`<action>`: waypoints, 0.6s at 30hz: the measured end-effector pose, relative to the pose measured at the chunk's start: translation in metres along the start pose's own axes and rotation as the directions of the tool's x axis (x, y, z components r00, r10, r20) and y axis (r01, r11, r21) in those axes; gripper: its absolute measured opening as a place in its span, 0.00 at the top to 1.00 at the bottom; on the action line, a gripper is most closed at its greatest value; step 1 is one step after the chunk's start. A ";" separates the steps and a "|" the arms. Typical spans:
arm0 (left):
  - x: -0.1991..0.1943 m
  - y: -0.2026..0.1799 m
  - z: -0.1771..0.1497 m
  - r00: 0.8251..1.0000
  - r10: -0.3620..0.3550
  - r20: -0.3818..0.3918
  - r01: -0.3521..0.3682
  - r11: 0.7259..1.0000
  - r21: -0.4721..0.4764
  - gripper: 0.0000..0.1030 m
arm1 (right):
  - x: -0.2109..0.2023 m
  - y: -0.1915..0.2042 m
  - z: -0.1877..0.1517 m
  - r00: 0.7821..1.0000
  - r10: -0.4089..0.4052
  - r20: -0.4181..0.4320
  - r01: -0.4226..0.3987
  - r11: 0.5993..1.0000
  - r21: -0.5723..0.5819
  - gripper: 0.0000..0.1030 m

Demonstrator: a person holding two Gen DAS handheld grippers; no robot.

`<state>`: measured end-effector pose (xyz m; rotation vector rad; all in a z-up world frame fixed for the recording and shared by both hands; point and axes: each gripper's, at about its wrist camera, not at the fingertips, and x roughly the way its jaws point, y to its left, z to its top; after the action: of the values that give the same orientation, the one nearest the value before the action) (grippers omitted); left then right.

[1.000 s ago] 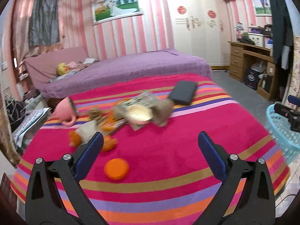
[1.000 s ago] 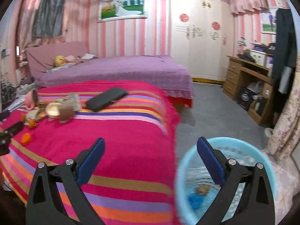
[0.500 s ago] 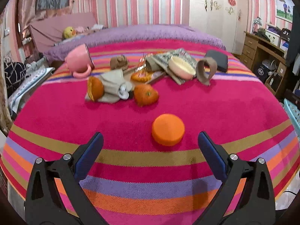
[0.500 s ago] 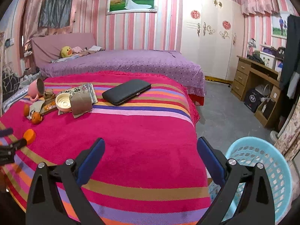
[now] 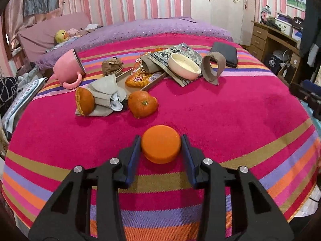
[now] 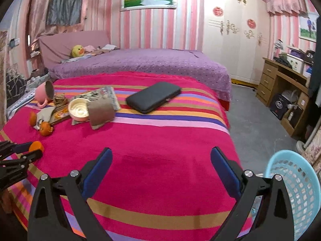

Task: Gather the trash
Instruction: 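Move back to the bed and grasp the orange lid with the left tool, then grasp the brown cardboard tube with the right tool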

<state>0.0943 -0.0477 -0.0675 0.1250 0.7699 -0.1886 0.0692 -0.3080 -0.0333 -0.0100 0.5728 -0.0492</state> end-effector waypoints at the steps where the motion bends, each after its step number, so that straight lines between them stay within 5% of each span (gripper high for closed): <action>1: -0.001 0.002 0.001 1.000 0.003 0.005 -0.003 1.000 -0.002 0.62 | 0.002 0.005 0.002 1.000 0.008 -0.003 -0.009 1.000 -0.007 0.07; 7: -0.013 0.036 0.031 0.989 0.106 0.101 -0.101 0.994 -0.047 0.62 | 0.024 0.042 0.017 0.997 0.074 -0.035 -0.076 0.994 -0.081 0.07; 18: -0.005 0.099 0.059 0.971 0.209 0.116 -0.190 0.969 -0.161 0.62 | 0.084 0.099 0.057 0.981 0.154 -0.118 -0.175 0.965 -0.197 0.08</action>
<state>0.1514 0.0391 -0.0178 0.0474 0.6322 0.0527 0.1745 -0.2138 -0.0330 -0.1625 0.6768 0.1735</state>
